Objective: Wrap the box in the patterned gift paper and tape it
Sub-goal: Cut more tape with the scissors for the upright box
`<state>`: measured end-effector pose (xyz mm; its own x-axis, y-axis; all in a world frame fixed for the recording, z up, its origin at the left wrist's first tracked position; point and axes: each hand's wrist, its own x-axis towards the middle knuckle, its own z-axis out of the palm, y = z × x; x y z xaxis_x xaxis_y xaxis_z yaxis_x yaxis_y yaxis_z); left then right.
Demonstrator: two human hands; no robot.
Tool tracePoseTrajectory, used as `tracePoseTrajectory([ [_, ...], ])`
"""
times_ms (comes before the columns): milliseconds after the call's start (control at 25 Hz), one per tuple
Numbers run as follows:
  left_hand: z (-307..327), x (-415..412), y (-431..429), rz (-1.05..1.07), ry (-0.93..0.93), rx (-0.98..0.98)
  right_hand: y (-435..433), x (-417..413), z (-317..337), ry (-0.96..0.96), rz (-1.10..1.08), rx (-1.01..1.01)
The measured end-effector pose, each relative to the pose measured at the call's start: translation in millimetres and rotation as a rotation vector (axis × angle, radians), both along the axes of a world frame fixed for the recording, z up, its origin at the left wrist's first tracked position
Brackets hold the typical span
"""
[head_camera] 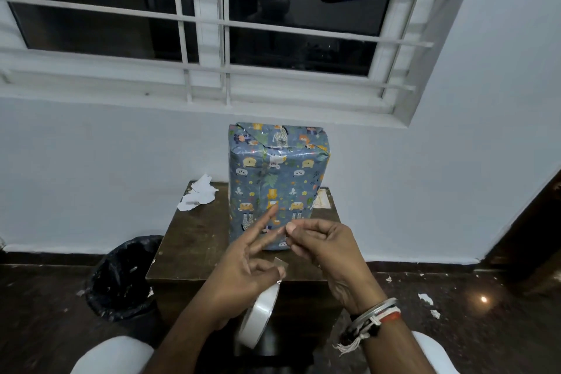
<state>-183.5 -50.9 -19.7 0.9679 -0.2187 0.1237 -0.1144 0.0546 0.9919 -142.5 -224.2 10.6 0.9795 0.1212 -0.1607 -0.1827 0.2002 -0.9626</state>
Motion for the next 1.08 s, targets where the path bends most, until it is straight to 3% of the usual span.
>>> tracePoseTrajectory([
  [160,29.9,-8.0,1.6,0.036,-0.107,0.102,3.5,-3.5,28.2,-0.071,-0.035,-0.034],
  [320,65.1,-10.4,11.2,0.084,-0.195,0.211,6.7,-6.4,70.1,-0.297,-0.042,-0.177],
  [520,102.9,3.5,26.5,0.175,-0.24,0.151,4.6,22.9,135.9,-0.531,0.049,-0.322],
  [720,127.6,28.1,27.4,0.141,-0.256,0.167,7.2,77.4,166.8,-0.567,0.274,-0.56],
  [1080,119.1,38.1,26.4,0.161,-0.117,0.143,25.4,110.3,161.0,-0.589,0.523,-0.68],
])
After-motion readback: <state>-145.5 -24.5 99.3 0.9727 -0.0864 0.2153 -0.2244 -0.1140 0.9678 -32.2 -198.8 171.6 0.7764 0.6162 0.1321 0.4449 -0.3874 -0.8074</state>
